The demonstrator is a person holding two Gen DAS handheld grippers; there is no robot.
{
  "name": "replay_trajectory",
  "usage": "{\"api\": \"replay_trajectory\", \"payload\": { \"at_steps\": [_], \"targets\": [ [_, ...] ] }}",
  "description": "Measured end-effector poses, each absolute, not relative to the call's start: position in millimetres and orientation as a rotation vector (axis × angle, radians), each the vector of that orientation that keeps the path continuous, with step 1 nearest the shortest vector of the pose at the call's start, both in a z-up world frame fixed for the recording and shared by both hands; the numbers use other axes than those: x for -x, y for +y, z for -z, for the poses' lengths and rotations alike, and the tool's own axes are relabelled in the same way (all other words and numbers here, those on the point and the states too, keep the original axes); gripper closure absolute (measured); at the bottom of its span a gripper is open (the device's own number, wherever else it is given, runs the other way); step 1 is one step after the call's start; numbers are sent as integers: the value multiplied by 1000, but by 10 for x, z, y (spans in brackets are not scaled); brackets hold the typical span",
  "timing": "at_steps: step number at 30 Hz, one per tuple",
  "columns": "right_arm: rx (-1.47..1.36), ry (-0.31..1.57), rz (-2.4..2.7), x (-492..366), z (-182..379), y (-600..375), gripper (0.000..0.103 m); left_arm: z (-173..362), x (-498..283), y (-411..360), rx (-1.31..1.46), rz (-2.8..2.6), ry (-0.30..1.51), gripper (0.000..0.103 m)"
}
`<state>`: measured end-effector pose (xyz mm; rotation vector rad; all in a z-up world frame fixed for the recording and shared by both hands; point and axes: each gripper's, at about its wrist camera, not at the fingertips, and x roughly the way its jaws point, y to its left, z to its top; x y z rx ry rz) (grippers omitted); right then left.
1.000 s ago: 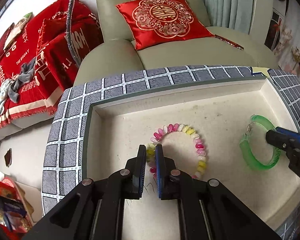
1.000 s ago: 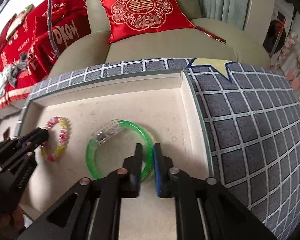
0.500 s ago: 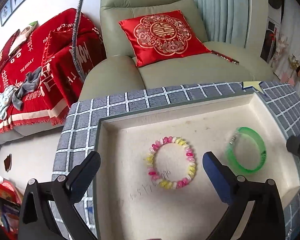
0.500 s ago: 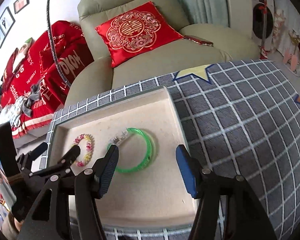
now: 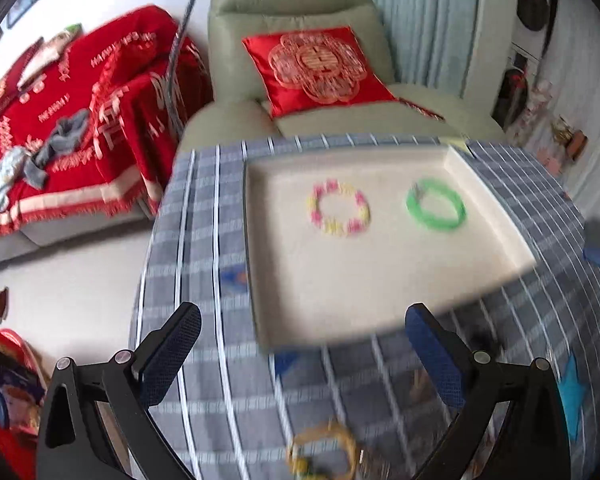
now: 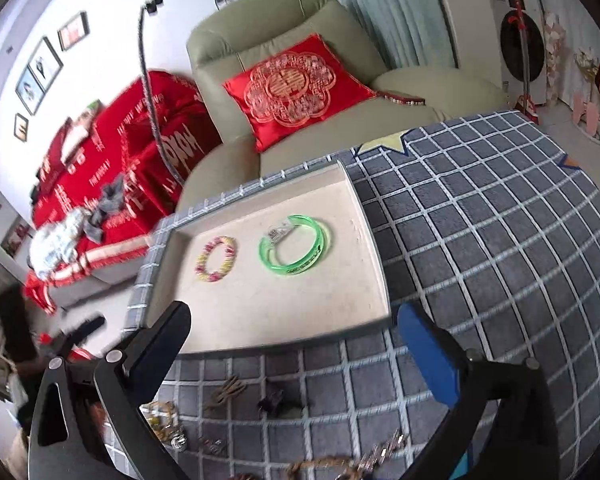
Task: Organize jewelry
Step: 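Grasp the gold flower-charm bracelet with the left tool while the right tool grasps the brown braided bracelet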
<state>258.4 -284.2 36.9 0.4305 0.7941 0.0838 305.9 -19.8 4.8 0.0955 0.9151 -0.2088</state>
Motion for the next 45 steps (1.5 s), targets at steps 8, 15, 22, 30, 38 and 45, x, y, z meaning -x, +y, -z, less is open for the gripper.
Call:
{"api": "replay_trajectory", "payload": {
  "at_steps": [8, 15, 22, 30, 38, 45],
  "targets": [
    [-434, 921, -71, -2129, -240, -2826, 0, 147, -2451, 130, -66, 159, 935, 0],
    [-403, 994, -16, -1647, 60, -2820, 0, 300, -2210, 263, -87, 112, 948, 0],
    [-395, 1036, 47, -1424, 281, -2853, 0, 393, -2188, 342, -68, 72, 963, 0],
    [-355, 1044, 99, -1482, 341, -2830, 0, 453, -2280, 359, -36, 72, 978, 0],
    [-334, 1044, 88, -1602, 379, -2736, 6, 511, -2379, 339, -45, 87, 992, 0],
    [-273, 1063, 105, -1729, 449, -2534, 28, 546, -2440, 233, -58, 122, 996, 0]
  ]
}}
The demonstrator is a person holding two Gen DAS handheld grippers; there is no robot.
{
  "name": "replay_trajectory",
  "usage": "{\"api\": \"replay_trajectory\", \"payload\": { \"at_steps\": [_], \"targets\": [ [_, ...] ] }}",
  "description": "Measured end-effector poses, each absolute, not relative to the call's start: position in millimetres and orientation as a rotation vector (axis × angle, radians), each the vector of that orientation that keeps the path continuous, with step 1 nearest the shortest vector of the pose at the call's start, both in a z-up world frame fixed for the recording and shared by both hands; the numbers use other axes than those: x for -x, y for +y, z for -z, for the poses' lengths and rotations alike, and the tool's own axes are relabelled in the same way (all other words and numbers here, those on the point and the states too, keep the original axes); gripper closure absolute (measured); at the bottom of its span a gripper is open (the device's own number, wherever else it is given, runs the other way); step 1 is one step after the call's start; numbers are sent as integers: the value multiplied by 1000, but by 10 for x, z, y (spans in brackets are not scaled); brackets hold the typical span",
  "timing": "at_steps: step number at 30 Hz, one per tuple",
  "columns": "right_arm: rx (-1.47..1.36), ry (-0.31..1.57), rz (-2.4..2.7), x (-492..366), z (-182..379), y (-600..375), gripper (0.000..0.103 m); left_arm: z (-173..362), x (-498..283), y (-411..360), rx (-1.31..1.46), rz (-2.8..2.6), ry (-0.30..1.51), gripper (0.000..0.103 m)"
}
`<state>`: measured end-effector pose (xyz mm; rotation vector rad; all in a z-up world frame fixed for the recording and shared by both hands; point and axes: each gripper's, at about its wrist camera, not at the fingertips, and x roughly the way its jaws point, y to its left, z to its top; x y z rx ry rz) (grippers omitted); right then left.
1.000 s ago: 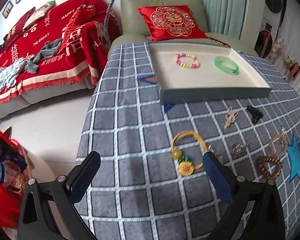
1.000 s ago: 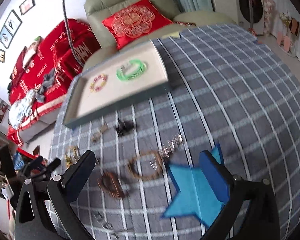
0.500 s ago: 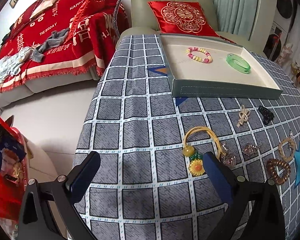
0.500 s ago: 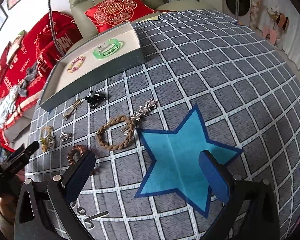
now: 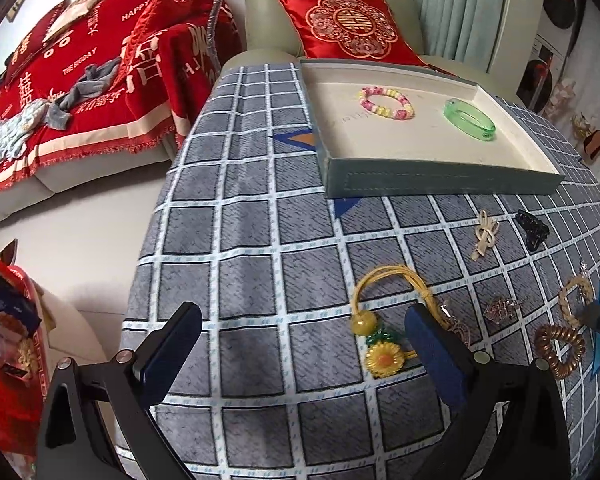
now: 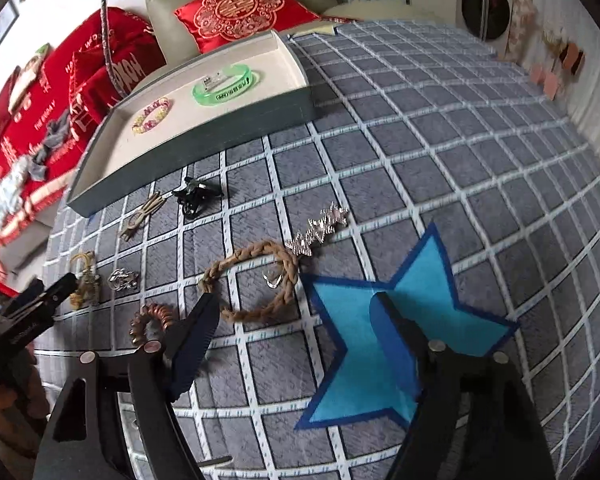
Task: Organize jewelry
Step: 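Grasp the gold flower-charm bracelet with the left tool while the right tool grasps the brown braided bracelet, then lower both bracelets into the tray, gold onto beaded, braided inside bangle, and open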
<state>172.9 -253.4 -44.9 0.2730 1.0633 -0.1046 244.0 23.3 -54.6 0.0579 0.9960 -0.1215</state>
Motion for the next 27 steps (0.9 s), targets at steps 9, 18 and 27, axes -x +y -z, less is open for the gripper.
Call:
{"api": "replay_trajectory", "payload": {
  "at_steps": [9, 18, 27],
  "targets": [
    [-193, 1057, 131, -1728, 438, -2391, 61, 548, -2419, 84, -70, 171, 992, 27],
    [-271, 1033, 93, -1651, 407, -2455, 95, 478, -2347, 29, -56, 239, 974, 75],
    [-338, 981, 69, -1498, 250, -2642, 95, 256, -2282, 151, 25, 266, 938, 75]
  ]
}}
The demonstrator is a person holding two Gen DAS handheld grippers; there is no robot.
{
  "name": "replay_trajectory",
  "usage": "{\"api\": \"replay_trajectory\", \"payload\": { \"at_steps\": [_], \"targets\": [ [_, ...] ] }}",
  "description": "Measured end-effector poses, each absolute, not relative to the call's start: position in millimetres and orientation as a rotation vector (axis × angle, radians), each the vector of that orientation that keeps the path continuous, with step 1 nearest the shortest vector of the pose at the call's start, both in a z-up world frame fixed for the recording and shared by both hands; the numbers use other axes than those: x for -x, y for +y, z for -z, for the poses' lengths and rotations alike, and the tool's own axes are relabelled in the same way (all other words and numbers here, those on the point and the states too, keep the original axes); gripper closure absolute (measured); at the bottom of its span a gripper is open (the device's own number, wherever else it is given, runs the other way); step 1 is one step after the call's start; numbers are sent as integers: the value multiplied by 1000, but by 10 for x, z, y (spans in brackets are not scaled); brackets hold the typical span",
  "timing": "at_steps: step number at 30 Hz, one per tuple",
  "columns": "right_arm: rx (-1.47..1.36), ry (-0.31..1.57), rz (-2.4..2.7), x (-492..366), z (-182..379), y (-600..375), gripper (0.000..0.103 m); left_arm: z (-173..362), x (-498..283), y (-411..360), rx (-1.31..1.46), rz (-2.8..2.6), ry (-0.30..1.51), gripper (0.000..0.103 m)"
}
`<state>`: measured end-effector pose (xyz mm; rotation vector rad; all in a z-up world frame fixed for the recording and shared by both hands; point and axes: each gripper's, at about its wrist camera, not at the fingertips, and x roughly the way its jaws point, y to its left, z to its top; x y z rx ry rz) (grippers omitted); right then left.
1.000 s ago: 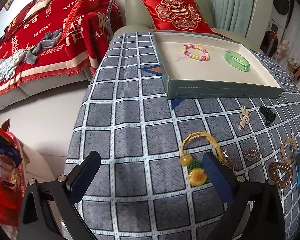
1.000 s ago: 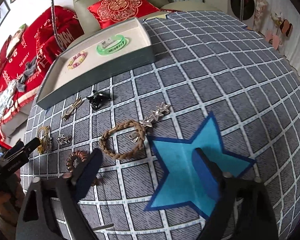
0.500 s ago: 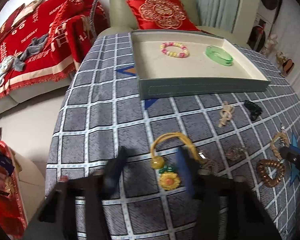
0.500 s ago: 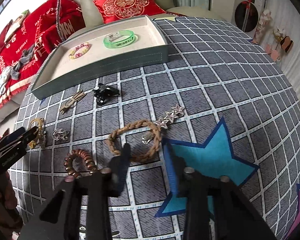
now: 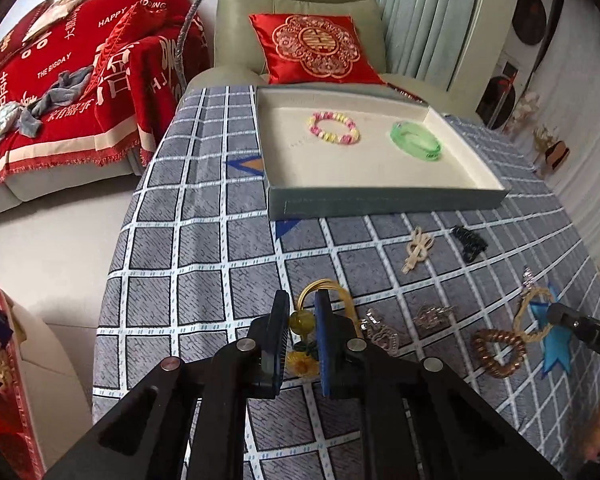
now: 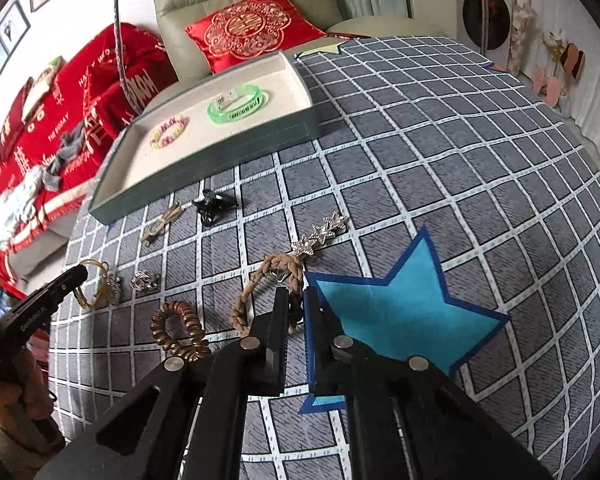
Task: Organize jewelry
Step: 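Lower both bracelets into the tray, gold onto beaded, braided inside bangle, and open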
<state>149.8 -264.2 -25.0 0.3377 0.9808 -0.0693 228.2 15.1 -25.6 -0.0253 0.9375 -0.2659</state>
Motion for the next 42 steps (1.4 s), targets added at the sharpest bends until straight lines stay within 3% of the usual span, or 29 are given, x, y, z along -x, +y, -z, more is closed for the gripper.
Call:
{"api": "replay_trajectory", "payload": {
  "at_steps": [24, 42],
  "targets": [
    [-336, 865, -27, -1668, -336, -2643, 95, -266, -2344, 172, 145, 349, 883, 75],
    [-299, 829, -143, -2848, -807, -2533, 95, -798, -3215, -219, 151, 387, 837, 75]
  ]
}}
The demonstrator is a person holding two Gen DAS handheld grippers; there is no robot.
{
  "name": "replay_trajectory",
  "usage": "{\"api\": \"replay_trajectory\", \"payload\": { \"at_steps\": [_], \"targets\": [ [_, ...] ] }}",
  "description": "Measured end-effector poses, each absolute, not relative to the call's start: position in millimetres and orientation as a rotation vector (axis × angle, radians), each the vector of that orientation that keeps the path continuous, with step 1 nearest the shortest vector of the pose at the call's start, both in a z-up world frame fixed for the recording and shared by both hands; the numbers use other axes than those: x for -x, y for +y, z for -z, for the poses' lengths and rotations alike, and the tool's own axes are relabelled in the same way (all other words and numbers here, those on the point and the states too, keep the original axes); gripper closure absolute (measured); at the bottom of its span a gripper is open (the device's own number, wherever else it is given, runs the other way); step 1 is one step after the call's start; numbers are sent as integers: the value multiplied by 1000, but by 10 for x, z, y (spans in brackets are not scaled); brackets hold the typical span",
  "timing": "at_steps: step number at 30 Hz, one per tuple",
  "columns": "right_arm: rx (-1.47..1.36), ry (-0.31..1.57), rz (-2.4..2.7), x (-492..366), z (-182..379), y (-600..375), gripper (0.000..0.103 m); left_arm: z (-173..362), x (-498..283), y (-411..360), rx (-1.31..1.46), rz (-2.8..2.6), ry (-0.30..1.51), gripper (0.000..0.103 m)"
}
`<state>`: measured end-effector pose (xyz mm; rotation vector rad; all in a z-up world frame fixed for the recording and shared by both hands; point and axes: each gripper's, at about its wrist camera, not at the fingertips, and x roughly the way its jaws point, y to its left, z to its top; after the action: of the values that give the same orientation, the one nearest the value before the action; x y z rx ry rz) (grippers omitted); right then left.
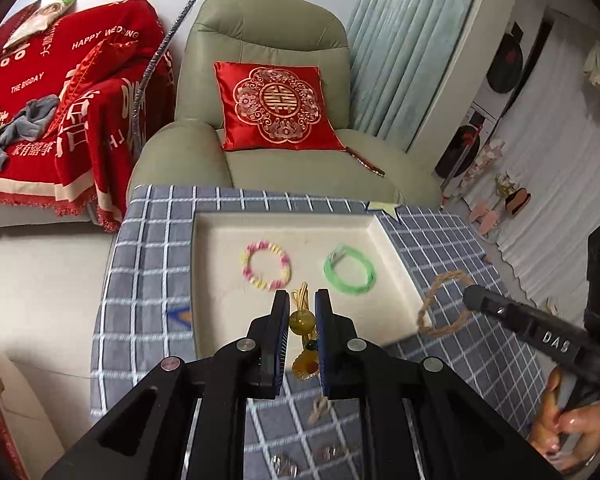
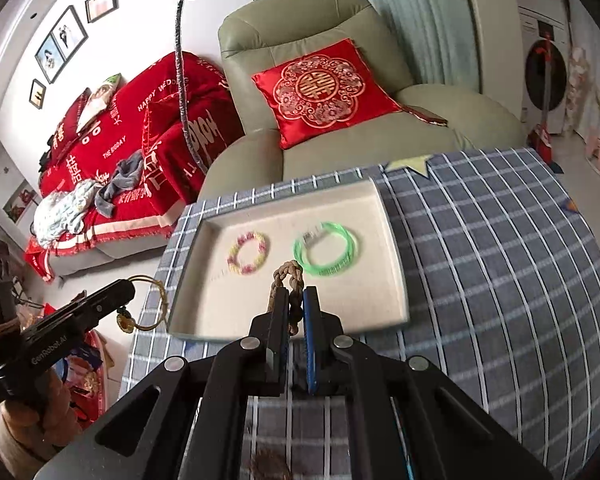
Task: Organize jewelry
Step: 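Lower both bracelets into the tray, gold onto beaded, braided inside bangle, and open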
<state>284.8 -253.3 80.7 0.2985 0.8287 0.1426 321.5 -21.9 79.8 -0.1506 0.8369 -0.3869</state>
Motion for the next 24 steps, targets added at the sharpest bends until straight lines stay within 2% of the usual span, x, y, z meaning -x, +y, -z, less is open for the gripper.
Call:
{"api": "replay_trajectory", "payload": {
  "at_steps": [6, 16, 24],
  "targets": [
    [-309, 852, -160, -3295, -665, -2483, 95, -673, -3611, -390, 112, 354, 843, 75],
    [-353, 907, -149, -3885, -189, -2519, 95, -168, -4131, -540, 93, 298, 882, 75],
    [-322, 971, -78, -4031, 236, -2603, 95, 260, -4265, -659, -39, 216, 941, 75]
  ]
}}
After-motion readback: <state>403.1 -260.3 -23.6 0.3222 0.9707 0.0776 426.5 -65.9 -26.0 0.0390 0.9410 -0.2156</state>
